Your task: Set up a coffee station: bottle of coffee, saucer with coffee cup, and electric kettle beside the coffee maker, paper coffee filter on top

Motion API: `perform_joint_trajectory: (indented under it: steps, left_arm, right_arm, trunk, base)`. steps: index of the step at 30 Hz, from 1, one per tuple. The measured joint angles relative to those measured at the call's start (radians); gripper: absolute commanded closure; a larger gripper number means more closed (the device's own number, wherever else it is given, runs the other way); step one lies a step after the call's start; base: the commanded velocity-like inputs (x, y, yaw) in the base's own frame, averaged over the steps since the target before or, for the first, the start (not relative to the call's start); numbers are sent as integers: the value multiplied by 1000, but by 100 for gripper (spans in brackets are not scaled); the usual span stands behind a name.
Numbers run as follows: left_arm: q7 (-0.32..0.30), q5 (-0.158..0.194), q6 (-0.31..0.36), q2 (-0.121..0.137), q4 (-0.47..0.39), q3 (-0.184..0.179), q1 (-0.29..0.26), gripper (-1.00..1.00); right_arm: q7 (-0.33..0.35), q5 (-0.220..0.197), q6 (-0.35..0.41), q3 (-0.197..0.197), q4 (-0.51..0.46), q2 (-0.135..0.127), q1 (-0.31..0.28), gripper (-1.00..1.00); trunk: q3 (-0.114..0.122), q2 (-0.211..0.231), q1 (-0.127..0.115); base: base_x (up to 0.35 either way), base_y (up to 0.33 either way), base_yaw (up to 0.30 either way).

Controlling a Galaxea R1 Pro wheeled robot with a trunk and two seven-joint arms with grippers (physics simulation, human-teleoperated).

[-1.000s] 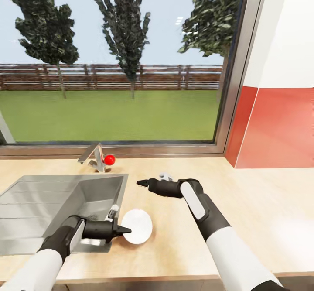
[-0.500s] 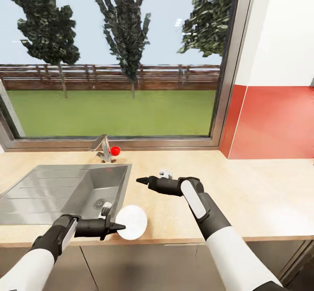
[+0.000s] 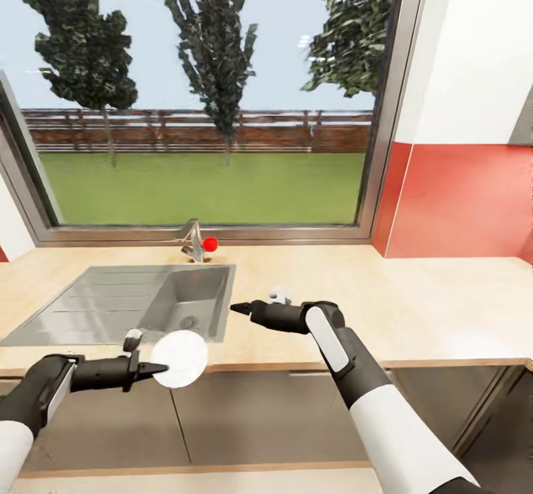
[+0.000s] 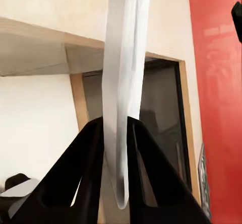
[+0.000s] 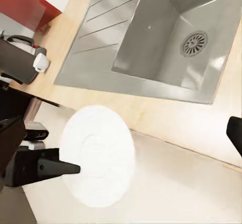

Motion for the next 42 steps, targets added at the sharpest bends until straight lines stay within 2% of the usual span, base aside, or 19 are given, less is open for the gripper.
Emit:
perform_joint_trajectory:
  steps: [3, 4, 5, 6, 12, 15, 17, 18, 20, 22, 24, 25, 26, 28, 30, 32, 36, 40, 42]
  left_arm:
    - [-72, 0, -1, 65, -1, 1, 0, 100]
    - [-96, 0, -2, 77, -1, 1, 0, 100]
    - [-127, 0, -5, 85, -1, 2, 1, 100]
    - [-152, -1, -9, 89, -1, 5, 2, 100]
    - [-152, -2, -16, 92, -2, 9, 3, 100]
    - [-152, -3, -15, 90, -10, 10, 2, 100]
    - [-152, -3, -15, 89, -24, 12, 2, 100]
    - [-152, -3, -15, 88, -29, 12, 2, 100]
    - [-152, -4, -15, 85, -31, 12, 2, 100]
    - [-152, -5, -16, 81, -32, 13, 3, 100]
    - [-152, -6, -17, 70, -33, 13, 4, 100]
    - [-152, -7, -18, 58, -33, 13, 4, 100]
    - [-152, -8, -19, 50, -33, 13, 4, 100]
    - [-152, -7, -19, 30, -34, 15, 4, 100]
    - [-139, -6, -18, 23, -40, 29, 2, 100]
    - [-123, -5, -17, 6, -75, 93, 1, 100]
    - [-99, -8, -18, -48, -137, 239, 3, 100]
    - [13, -8, -46, -106, -160, 384, 9, 100]
    - [60, -7, -66, -116, -163, 415, 10, 100]
  right_arm:
    - [0, 0, 0, 4, 2, 0, 0, -100]
    - [0, 0, 0, 7, 3, 0, 0, -100]
    - [0, 1, 0, 28, 30, 0, 0, -100]
    - [1, 3, 1, 64, 75, 0, 0, -100]
    - [8, 2, -2, 299, 365, 0, 1, -100]
    - [15, 4, -41, 333, 465, 0, 2, -100]
    - [16, 27, -75, 358, 555, 0, 21, -100]
    - [15, 58, -96, 387, 615, 0, 33, -100]
    - [14, 108, -162, 413, 723, 0, 53, -100]
    - [13, 166, -323, 423, 879, 0, 81, -100]
    - [6, 199, -499, 422, 938, 0, 142, -100]
    - [-19, 206, -566, 423, 952, -15, 182, -100]
    - [-52, 207, -593, 422, 957, -24, 203, -100]
    - [-179, 205, -626, 421, 963, -33, 244, -100]
    - [-232, 203, -634, 420, 965, -34, 255, -100]
    - [-271, 195, -639, 420, 965, -28, 263, -100]
    - [-286, 180, -642, 419, 963, -20, 266, -100]
    - [-289, 149, -648, 418, 963, -17, 267, -100]
    - [-289, 142, -649, 418, 964, -17, 267, -100]
  trunk:
    - [0, 0, 0]
    - [0, 0, 0]
    - [0, 0, 0]
    - [0, 0, 0]
    - [0, 0, 0]
    - [0, 0, 0]
    - [0, 0, 0]
    - [0, 0, 0]
    - [0, 0, 0]
    - [0, 0, 0]
    - [0, 0, -1]
    - [0, 0, -1]
    - [0, 0, -1]
    - [0, 0, 0]
    - [0, 0, 0]
    - [0, 0, 0]
    - [-3, 0, 0]
    - [-7, 0, 0]
    - [-8, 0, 0]
  base:
    - [-316, 185, 0]
    - [-315, 186, 0]
    - [-315, 187, 0]
    - [-314, 186, 0]
    - [-314, 182, 0]
    - [-314, 178, 0]
    - [-293, 169, 0]
    - [-195, 119, 0]
    - [-94, 58, 0]
    - [-33, 20, 0]
    - [-10, 6, 0]
    - [-4, 3, 0]
    - [-2, 1, 0]
    - [-1, 0, 0]
    - [0, 0, 18]
    - [0, 0, 113]
    - [0, 0, 192]
    - [0, 0, 223]
    - [0, 0, 227]
